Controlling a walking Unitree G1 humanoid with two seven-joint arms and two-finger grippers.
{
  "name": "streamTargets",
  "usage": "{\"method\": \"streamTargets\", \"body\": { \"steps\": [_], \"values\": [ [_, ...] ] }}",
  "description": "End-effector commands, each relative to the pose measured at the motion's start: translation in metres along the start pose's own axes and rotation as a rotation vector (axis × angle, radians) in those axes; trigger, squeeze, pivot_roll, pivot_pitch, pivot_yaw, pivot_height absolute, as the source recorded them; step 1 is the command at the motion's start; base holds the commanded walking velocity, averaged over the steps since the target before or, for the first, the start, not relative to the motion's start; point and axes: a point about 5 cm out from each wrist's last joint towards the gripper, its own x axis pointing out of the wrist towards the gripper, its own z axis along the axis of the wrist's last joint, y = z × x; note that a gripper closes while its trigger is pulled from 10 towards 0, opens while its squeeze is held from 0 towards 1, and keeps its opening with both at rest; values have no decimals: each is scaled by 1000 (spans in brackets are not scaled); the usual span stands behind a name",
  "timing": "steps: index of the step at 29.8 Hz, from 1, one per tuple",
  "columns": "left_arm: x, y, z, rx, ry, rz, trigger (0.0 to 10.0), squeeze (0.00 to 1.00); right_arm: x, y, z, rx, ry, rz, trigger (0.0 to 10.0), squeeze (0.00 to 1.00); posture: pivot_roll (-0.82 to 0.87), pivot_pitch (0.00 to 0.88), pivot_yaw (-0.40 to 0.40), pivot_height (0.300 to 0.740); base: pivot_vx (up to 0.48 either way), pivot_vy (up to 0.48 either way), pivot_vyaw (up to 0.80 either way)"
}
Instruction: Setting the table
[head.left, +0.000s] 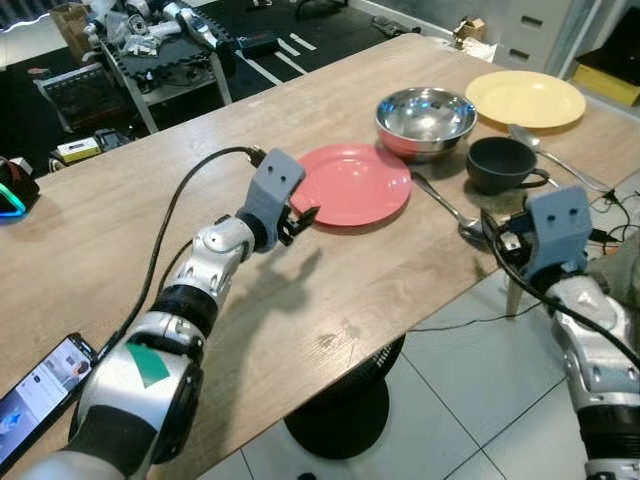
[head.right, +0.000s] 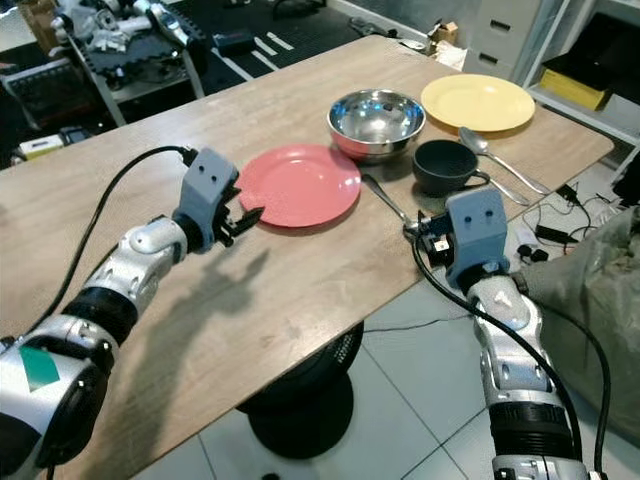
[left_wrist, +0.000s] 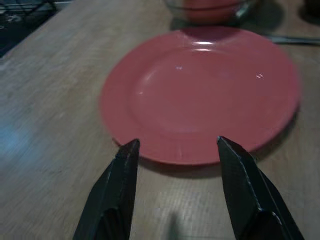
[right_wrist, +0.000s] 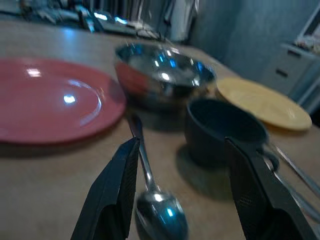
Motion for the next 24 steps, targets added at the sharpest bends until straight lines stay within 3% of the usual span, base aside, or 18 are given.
{"method": "streamTargets", "body": {
  "steps": [1,6,12,18,21,24],
  "values": [
    [-1,3,-3,-32,1,23,10000,0,-1,3,4,18,-15,14,10000,0,-206,201,188,740,0,0,0],
    [1,10,6,-81,-32,75,10000,0,4,-1,20,24,-65,29,10000,0,-225,210,154,740,0,0,0],
    [1,10,6,-97,-35,71,10000,0,6,2,21,28,-66,43,10000,0,-222,210,146,740,0,0,0],
    [1,7,9,-69,-63,45,10000,0,5,8,18,89,-47,40,10000,0,-207,196,143,740,0,0,0],
    [1,-1,18,-10,-154,18,10000,0,-6,16,8,223,-3,-36,10000,0,-186,165,161,740,0,0,0],
    [-5,-1,19,-47,-198,52,10000,0,-13,28,2,320,13,-71,10000,0,-157,134,171,740,0,0,0]
  ]
}}
